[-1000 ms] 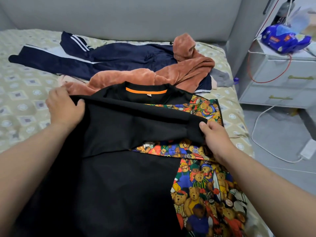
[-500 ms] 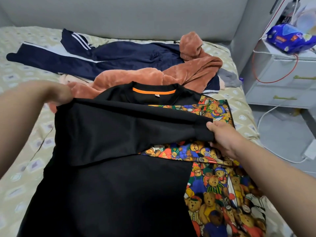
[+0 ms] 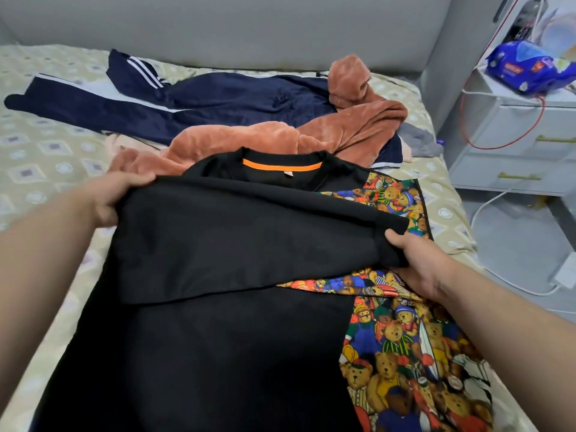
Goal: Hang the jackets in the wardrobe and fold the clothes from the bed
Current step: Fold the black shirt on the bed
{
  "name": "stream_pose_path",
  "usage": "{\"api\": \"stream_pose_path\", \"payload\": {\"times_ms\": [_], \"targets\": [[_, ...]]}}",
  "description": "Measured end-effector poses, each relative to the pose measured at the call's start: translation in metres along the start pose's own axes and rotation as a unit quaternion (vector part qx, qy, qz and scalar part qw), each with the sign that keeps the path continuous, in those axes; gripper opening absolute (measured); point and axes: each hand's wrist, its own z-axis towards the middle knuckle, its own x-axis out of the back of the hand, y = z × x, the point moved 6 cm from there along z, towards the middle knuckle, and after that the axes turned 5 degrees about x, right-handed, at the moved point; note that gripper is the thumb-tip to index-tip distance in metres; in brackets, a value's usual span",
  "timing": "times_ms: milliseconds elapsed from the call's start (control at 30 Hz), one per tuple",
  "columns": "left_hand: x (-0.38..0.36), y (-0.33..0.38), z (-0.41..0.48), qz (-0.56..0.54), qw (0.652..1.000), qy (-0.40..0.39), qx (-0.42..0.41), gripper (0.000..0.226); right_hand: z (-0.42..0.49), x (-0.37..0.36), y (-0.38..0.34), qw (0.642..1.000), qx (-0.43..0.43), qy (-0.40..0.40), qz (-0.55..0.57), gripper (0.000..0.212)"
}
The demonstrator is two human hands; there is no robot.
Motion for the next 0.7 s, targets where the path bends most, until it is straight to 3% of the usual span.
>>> {"api": "stream_pose_path", "payload": {"times_ms": [67, 167, 267, 333, 400, 500, 567, 633, 667, 700], "targets": [[0.006, 0.02, -0.009, -0.103, 0.992, -0.061, -0.041, 0.013, 0.002, 0.002, 0.0, 1.0, 0.011, 0.013, 0.013, 0.022], [0.019, 0.027, -0.005, -0.138, 0.986, -0.079, -0.05, 0.066, 0.003, 0.004, 0.001, 0.999, 0.02, 0.035, 0.004, 0.027], [0.003, 0.019, -0.009, 0.104, 0.988, -0.108, 0.041, 0.114, 0.006, 0.008, 0.002, 0.998, 0.02, 0.054, 0.028, 0.027], [-0.011, 0.011, -0.016, 0.288, 0.942, -0.135, 0.105, 0.126, 0.007, 0.009, 0.003, 0.998, 0.021, 0.059, 0.024, 0.029], [-0.018, 0.006, -0.015, 0.396, 0.899, -0.123, 0.142, 0.117, 0.008, 0.008, 0.003, 0.998, 0.026, 0.057, 0.018, 0.027], [-0.02, 0.013, -0.006, 0.528, 0.836, -0.08, 0.128, 0.096, 0.005, 0.005, 0.001, 0.997, 0.03, 0.066, -0.003, 0.026], [-0.014, 0.039, 0.01, 0.626, 0.779, 0.014, 0.033, 0.085, 0.004, 0.005, 0.001, 0.996, 0.037, 0.079, -0.033, 0.031], [-0.002, 0.069, 0.017, 0.696, 0.691, 0.172, -0.091, 0.061, 0.017, 0.014, 0.007, 0.99, 0.06, 0.091, -0.09, 0.046], [0.003, 0.075, 0.019, 0.698, 0.669, 0.222, -0.132, 0.057, 0.024, 0.018, 0.01, 0.986, 0.069, 0.099, -0.114, 0.056], [0.005, 0.075, 0.017, 0.669, 0.682, 0.254, -0.151, 0.053, 0.024, 0.016, 0.01, 0.984, 0.069, 0.101, -0.131, 0.059]]}}
